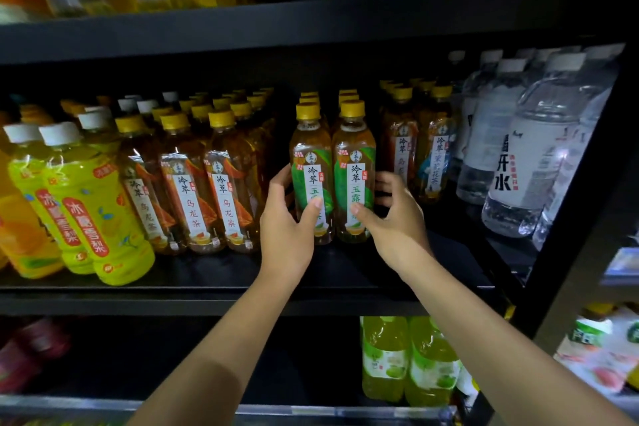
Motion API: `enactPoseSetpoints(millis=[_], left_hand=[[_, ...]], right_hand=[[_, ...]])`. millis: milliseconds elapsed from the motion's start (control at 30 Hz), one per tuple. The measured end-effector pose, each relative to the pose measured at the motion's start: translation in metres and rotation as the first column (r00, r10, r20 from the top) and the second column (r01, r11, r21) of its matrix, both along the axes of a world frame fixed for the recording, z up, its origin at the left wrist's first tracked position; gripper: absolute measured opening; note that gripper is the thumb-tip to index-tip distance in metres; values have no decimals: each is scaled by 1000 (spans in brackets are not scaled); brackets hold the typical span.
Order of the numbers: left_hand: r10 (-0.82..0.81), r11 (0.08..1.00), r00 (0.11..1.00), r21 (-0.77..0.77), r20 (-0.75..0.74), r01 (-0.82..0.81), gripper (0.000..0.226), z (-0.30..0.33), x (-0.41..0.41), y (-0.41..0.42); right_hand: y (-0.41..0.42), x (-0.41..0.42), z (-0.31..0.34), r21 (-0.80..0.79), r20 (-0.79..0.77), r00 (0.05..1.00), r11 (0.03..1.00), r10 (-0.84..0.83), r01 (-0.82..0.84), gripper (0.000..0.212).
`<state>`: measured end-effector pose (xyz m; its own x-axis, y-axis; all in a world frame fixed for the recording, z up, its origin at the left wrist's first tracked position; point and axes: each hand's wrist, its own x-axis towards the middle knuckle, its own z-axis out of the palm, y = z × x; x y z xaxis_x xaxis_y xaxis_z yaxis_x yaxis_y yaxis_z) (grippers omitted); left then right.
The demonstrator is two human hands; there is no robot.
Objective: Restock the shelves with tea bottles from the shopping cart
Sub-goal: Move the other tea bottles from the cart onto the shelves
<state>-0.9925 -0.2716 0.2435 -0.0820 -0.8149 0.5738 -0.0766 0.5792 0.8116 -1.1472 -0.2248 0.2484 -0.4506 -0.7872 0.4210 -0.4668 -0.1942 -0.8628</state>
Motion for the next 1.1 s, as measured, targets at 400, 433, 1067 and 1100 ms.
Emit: enactPoseSetpoints(millis=[400, 433, 1067, 1100], left_hand=[[6, 1000, 951, -2, 309, -5, 59, 0, 14, 7], [4, 1000, 926, -14, 376, 1, 61, -1, 19, 11], [369, 918, 235, -313, 899, -245, 70, -100, 159, 156], [350, 919, 220, -288, 911, -269, 70, -107, 169, 163]], right_hand=[[9, -1, -2, 110, -108, 994, 994, 11, 1, 56], [14, 0, -3, 124, -152, 988, 992, 6, 13, 57], [150, 69, -114, 103, -796, 593, 992, 122, -66, 64], [153, 78, -119, 138, -790, 592, 987, 159, -82, 63]])
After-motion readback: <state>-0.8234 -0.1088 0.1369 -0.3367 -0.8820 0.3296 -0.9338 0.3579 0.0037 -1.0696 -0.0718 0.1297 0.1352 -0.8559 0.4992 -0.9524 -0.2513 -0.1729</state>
